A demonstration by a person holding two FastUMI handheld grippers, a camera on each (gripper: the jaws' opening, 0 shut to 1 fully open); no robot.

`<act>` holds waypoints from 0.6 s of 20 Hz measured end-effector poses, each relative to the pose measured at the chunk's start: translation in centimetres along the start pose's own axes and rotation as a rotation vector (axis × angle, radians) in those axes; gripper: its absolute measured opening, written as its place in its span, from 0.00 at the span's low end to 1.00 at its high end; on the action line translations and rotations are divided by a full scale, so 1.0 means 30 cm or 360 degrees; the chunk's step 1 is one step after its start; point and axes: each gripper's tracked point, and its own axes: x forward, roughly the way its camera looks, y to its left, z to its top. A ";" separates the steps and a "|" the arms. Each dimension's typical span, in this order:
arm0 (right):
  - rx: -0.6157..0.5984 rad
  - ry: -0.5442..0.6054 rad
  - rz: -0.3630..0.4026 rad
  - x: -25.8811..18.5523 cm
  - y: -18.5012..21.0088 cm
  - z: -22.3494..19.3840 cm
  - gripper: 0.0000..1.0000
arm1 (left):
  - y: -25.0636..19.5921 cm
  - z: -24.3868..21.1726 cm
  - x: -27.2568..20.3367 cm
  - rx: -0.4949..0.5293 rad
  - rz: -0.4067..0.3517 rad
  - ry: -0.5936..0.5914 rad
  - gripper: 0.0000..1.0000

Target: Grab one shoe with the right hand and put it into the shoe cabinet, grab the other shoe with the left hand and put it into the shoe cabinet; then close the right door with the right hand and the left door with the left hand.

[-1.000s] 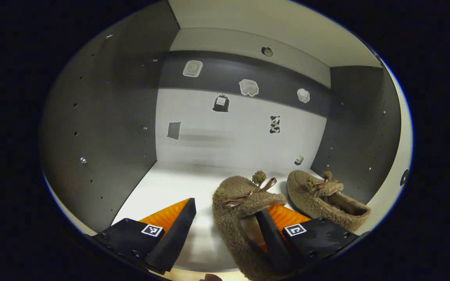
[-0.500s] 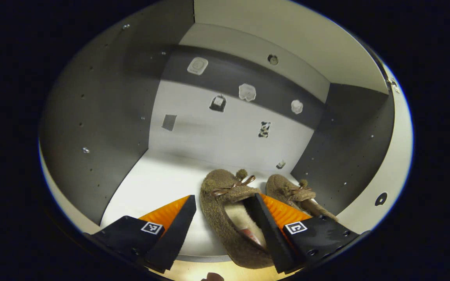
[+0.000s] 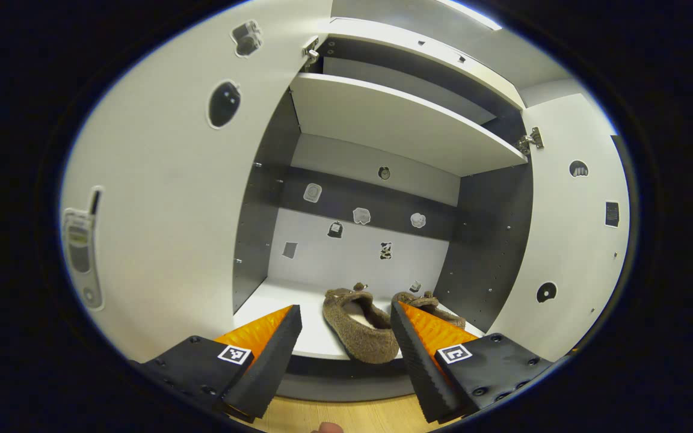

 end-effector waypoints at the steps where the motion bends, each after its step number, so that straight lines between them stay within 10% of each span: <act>1: 0.0006 -0.0015 0.0008 0.002 0.002 0.010 0.93 | 0.005 -0.010 -0.054 0.0007 0.0018 -0.0010 0.94; 12: 0.0015 -0.0026 -0.0062 -0.042 -0.117 0.026 0.93 | 0.032 -0.228 -0.513 0.0156 0.0167 -0.0114 0.96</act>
